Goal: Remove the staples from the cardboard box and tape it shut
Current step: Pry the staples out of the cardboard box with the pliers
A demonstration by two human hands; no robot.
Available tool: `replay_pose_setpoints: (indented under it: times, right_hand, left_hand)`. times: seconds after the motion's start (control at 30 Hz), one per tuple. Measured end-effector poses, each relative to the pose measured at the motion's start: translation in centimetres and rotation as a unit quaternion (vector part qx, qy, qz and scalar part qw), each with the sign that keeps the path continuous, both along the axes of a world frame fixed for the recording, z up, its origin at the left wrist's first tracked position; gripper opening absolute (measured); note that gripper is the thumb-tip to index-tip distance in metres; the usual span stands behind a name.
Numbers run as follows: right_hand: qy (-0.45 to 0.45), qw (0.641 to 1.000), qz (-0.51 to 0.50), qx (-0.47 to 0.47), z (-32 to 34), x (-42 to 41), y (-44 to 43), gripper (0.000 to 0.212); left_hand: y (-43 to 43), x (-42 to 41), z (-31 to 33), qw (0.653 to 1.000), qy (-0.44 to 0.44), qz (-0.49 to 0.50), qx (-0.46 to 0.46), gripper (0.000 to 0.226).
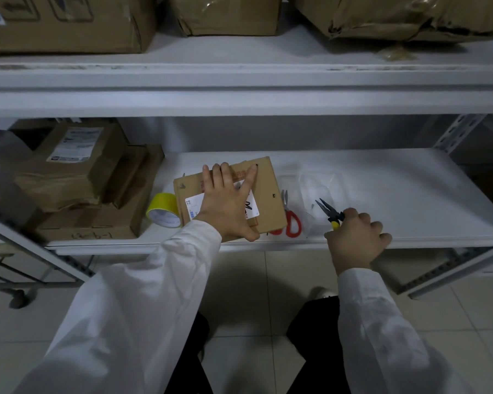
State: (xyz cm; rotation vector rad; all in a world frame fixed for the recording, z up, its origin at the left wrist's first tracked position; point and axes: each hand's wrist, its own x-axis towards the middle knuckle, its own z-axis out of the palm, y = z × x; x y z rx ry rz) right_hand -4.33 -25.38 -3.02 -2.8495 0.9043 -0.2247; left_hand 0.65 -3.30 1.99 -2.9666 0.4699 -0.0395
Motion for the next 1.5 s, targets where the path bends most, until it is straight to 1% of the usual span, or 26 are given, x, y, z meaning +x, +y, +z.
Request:
replay_pose_setpoints:
  times: [0.07,0.13,0.2,0.27,0.3,0.33,0.37,0.4,0.43,0.47,0.53,0.6,0.63,0.73,0.77,0.87,0.93,1.0,1.07,1.13,1.2,1.23,1.33,1.4,1.43,1.5]
  right_hand:
    - [0.002,1.000,-0.006,0.024,0.2,0.1,0.1,0.038]
    - [-0.020,0.997,-0.017,0.069,0.4,0.0,0.2,0.041]
    - [-0.050,0.989,-0.033,0.133,0.8,-0.1,0.3,0.046]
    - [-0.060,0.976,-0.051,0.203,1.4,-0.2,0.4,0.052]
    - [-0.065,0.967,-0.057,0.241,1.6,0.0,0.4,0.052]
    - [-0.075,0.952,-0.057,0.292,1.9,0.0,0.6,0.047]
    - [-0.091,0.928,-0.047,0.358,2.2,0.1,0.7,0.039]
    - [-0.111,0.894,-0.038,0.433,2.5,0.2,1.0,0.033]
    - [-0.128,0.852,-0.035,0.507,2.9,0.4,1.3,0.031]
    - [-0.131,0.815,-0.037,0.563,3.3,0.6,1.7,0.033]
    - [-0.103,0.768,-0.043,0.631,3.9,1.0,2.5,0.043]
    - [-0.085,0.733,-0.025,0.675,4.1,1.2,3.2,0.035]
    - [-0.085,0.721,-0.014,0.687,4.0,1.3,3.5,0.032]
    - [-0.094,0.706,0.011,0.702,3.7,1.4,4.2,0.041]
    - [-0.103,0.699,0.016,0.707,3.7,1.4,4.3,0.041]
    - [-0.130,0.676,0.026,0.725,3.6,1.2,4.5,0.036]
    - [-0.158,0.651,0.035,0.741,3.8,1.0,4.7,0.031]
    - [-0.177,0.642,0.043,0.745,3.9,0.9,5.0,0.020]
    - [-0.187,0.643,0.048,0.741,3.9,0.8,5.7,0.015]
    - [-0.199,0.654,0.051,0.728,3.9,0.8,6.5,0.017]
    - [-0.212,0.664,0.060,0.715,4.0,0.7,7.2,0.021]
    - [-0.215,0.666,0.065,0.712,4.2,0.6,7.5,0.020]
    - [-0.213,0.676,0.095,0.699,4.7,0.3,8.1,0.016]
    - [-0.205,0.684,0.117,0.690,5.0,0.1,8.4,0.021]
    - [-0.198,0.688,0.128,0.686,5.1,0.1,8.6,0.023]
    - [-0.182,0.700,0.137,0.677,5.3,0.2,8.9,0.026]
  left_hand:
    - [0.1,0.0,0.0,1.000,0.002,0.001,-0.008,0.134]
    - [0.2,-0.1,0.2,1.000,0.003,0.001,-0.020,0.134]
    - [0.3,-0.1,0.6,0.999,0.005,0.000,-0.039,0.134]
    - [0.4,-0.2,1.2,0.998,0.007,-0.004,-0.069,0.135]
    - [0.5,-0.2,1.6,0.996,0.012,-0.005,-0.090,0.136]
    - [0.5,-0.2,2.0,0.993,0.019,-0.003,-0.114,0.137]
    - [0.6,-0.2,2.3,0.990,0.030,-0.002,-0.140,0.138]
    - [0.8,-0.3,2.5,0.985,0.043,-0.002,-0.166,0.138]
    - [0.9,-0.3,2.6,0.980,0.056,-0.003,-0.191,0.139]
    - [1.1,-0.4,2.6,0.975,0.065,-0.006,-0.211,0.140]
    - [1.6,-0.5,2.3,0.971,0.067,-0.012,-0.231,0.142]
    - [2.0,-0.6,2.0,0.967,0.068,-0.017,-0.245,0.145]
    - [2.2,-0.7,1.8,0.965,0.070,-0.019,-0.252,0.146]
    - [2.8,-0.9,1.7,0.958,0.074,-0.023,-0.275,0.147]
    - [2.9,-0.8,1.6,0.956,0.078,-0.023,-0.283,0.148]
    - [3.3,-0.5,1.6,0.944,0.099,-0.032,-0.312,0.151]
    - [3.4,-0.5,1.9,0.932,0.132,-0.027,-0.337,0.154]
    - [3.1,-0.7,2.4,0.908,0.172,-0.003,-0.381,0.146]
    - [2.5,-1.2,2.7,0.867,0.194,-0.009,-0.459,0.129]
    - [1.7,-1.9,2.6,0.833,0.185,-0.017,-0.520,0.118]
    - [1.3,-2.2,2.3,0.812,0.167,-0.005,-0.559,0.116]
    - [1.3,-2.2,2.0,0.798,0.164,0.003,-0.580,0.114]
    - [1.7,-2.6,1.8,0.719,0.168,0.033,-0.673,0.096]
    - [1.9,-2.6,1.7,0.673,0.148,0.050,-0.723,0.068]
    - [2.1,-2.8,1.6,0.654,0.145,0.056,-0.740,0.059]
    - [2.6,-2.9,1.3,0.630,0.136,0.070,-0.761,0.060]
